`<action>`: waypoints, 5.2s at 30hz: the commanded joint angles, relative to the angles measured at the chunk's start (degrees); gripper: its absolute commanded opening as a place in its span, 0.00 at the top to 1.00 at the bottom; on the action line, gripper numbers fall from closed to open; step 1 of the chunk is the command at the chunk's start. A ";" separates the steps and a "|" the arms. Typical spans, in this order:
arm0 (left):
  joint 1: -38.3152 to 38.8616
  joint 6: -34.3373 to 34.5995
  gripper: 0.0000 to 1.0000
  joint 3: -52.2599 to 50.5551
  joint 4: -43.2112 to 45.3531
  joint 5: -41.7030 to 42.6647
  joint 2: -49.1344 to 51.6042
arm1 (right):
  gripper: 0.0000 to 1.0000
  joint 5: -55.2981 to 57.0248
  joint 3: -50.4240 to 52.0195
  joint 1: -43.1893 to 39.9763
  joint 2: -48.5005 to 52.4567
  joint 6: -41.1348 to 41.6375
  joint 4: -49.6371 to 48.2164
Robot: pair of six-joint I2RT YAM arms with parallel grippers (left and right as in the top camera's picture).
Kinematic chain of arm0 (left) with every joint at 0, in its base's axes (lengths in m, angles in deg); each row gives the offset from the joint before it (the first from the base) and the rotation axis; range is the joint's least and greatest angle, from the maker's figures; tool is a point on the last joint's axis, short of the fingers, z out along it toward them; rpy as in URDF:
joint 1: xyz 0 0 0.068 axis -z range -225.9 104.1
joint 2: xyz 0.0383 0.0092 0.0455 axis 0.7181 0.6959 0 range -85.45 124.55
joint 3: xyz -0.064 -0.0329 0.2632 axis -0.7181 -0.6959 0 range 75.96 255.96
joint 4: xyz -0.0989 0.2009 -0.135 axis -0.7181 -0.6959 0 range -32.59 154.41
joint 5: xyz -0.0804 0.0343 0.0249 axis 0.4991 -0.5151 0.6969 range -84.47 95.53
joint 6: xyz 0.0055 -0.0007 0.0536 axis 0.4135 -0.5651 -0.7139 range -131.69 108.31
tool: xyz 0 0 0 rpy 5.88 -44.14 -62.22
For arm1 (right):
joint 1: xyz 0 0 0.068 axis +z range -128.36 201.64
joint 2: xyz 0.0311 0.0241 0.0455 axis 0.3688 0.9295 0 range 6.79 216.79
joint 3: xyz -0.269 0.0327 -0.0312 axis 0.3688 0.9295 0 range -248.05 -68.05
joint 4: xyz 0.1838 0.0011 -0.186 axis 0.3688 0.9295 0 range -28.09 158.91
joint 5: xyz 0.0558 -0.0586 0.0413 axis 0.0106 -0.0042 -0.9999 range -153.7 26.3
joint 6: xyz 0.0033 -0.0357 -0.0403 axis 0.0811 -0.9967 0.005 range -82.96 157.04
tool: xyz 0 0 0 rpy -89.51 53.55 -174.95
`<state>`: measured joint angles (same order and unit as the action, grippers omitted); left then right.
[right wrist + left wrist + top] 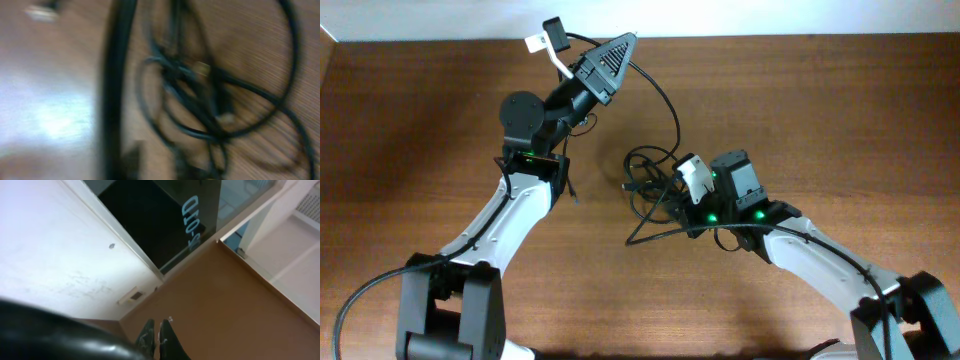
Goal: Untangle cables
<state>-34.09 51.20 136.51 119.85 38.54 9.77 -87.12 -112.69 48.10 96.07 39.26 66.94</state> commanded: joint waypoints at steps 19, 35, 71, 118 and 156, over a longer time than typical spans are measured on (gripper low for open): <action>-17.88 -60.41 1.00 0.33 -70.14 -6.47 -6.75 | 0.01 -10.05 -0.59 -23.80 -13.97 1.25 31.43; -35.41 -62.49 1.00 22.05 -47.25 -17.81 14.45 | 0.02 -10.67 -1.01 -23.80 -22.64 4.28 45.57; -33.29 -50.31 0.01 32.52 -82.27 13.97 5.46 | 0.01 -8.92 -1.01 -16.24 -22.58 5.57 42.69; 32.98 39.52 0.38 -8.72 -63.95 -38.49 -1.01 | 0.01 12.33 -8.72 -14.03 -54.69 26.82 61.57; 0.02 -28.26 1.00 -8.68 -77.42 -15.85 -33.46 | 0.96 -7.80 -15.19 -17.20 -47.89 23.04 20.22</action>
<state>-33.61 27.60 127.99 46.46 30.59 -25.55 -94.75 -125.98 33.06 54.47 65.37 90.75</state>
